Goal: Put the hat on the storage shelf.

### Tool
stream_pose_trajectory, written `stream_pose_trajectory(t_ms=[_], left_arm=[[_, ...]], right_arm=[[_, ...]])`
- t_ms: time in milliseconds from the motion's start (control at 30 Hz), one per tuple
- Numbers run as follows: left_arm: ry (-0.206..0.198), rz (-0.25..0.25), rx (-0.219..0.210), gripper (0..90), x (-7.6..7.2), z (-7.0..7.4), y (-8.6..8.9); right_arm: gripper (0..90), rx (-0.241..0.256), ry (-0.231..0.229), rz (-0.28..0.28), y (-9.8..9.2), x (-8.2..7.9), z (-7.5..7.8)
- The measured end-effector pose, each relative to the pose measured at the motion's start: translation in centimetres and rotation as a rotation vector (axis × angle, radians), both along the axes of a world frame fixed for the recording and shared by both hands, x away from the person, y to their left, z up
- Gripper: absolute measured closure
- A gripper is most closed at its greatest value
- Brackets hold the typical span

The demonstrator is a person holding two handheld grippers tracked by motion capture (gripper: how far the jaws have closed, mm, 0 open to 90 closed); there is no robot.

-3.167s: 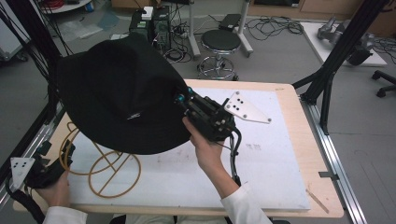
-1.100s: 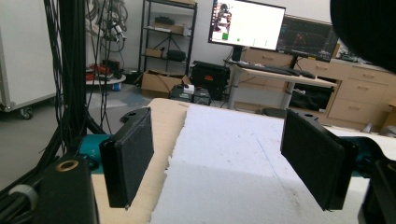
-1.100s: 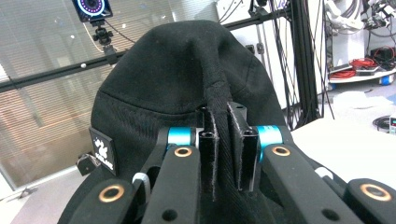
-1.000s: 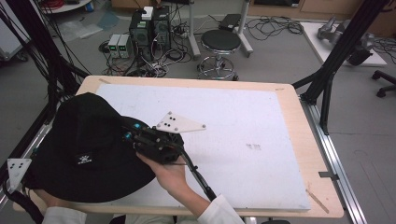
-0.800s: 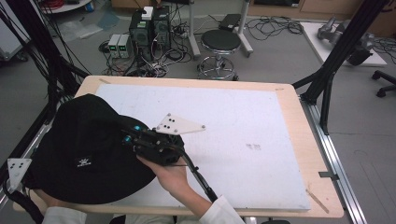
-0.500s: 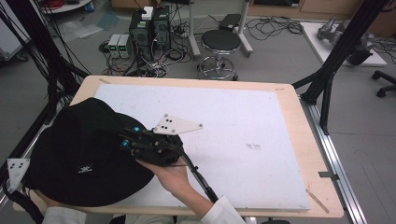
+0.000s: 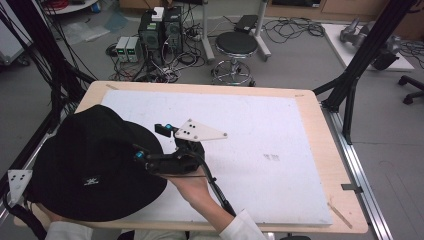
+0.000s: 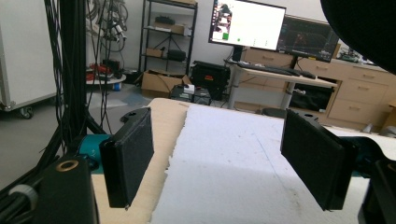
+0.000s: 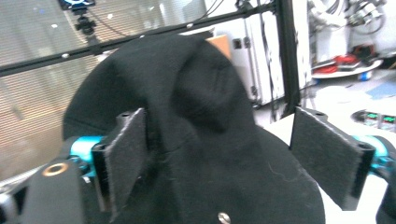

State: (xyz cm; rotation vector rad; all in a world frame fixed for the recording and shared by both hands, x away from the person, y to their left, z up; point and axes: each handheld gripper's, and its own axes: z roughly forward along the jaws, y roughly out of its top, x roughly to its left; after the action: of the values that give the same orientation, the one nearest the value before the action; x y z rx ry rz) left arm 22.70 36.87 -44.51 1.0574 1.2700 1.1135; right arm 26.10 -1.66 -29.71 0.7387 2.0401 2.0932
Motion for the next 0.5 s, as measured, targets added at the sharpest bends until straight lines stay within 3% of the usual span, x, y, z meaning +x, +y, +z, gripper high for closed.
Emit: stream_pose_trajectory(t_ms=[67,133,267,500], left_arm=[[0.000,0.000,0.000,25.7,0.0,0.0,0.0],[0.001,0.000,-0.002,25.7,0.0,0.0,0.0],[0.000,0.000,-0.007,25.8,0.0,0.0,0.0],[0.000,0.000,-0.003,25.8,0.0,0.0,0.0]], right_arm=[[11.2,0.000,-0.009,-0.029,-0.3,0.1,0.0],[11.1,-0.001,-0.018,-0.030,-0.7,0.3,-0.1],[10.7,-0.004,-0.045,-0.083,-1.6,0.5,-0.5],[10.8,0.003,-0.042,-0.144,-3.4,1.2,-0.6]])
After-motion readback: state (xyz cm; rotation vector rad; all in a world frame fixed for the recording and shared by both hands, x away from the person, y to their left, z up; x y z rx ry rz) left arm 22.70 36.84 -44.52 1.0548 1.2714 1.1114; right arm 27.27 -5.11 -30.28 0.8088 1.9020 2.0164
